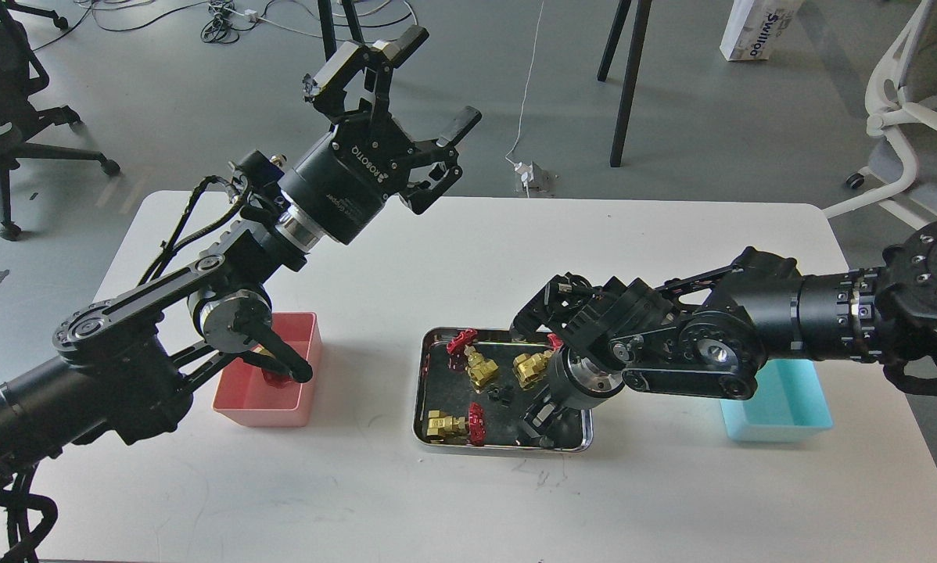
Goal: Place valve in pink box and gear in blue box
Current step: 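Close the right gripper on the dark gear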
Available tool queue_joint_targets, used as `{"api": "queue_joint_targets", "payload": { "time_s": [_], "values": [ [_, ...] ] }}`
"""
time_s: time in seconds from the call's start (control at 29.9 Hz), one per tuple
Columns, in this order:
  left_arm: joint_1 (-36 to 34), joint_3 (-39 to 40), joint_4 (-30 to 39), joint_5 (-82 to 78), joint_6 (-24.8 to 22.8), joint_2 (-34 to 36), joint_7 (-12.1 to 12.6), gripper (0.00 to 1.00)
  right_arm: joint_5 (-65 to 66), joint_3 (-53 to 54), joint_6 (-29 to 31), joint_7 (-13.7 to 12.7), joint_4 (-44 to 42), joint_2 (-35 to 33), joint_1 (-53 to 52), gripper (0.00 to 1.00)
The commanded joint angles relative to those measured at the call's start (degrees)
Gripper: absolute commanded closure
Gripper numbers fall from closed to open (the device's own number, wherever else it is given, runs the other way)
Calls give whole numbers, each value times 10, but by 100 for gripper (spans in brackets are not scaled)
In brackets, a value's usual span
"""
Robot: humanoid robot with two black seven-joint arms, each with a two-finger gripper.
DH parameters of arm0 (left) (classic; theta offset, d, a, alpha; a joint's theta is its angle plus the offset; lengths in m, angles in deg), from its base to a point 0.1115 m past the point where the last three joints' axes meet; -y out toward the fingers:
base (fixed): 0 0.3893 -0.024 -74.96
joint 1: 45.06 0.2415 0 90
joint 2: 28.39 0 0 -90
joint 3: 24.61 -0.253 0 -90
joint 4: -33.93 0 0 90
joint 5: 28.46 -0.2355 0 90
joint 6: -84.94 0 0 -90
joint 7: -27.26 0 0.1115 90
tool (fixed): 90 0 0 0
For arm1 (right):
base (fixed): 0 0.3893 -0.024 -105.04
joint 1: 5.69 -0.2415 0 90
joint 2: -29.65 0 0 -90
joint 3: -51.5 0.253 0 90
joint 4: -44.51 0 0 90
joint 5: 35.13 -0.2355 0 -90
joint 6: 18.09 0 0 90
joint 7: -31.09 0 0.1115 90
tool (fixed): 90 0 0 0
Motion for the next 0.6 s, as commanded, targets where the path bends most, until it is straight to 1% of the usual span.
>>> {"api": "queue_joint_targets", "payload": {
  "time_s": [0.0, 0.4, 0.53, 0.57],
  "values": [
    [3, -2, -2, 0, 0, 0, 0, 7, 0, 0, 0, 0, -13, 1, 8, 42],
    [5, -5, -5, 0, 0, -8, 0, 7, -2, 1, 0, -1, -31, 18, 21, 47],
    [7, -5, -9, 0, 0, -8, 0, 6, -2, 1, 0, -1, -40, 24, 29, 49],
    [7, -5, -8, 0, 0, -8, 0, 6, -2, 1, 0, -1, -40, 26, 29, 52]
  ]
}}
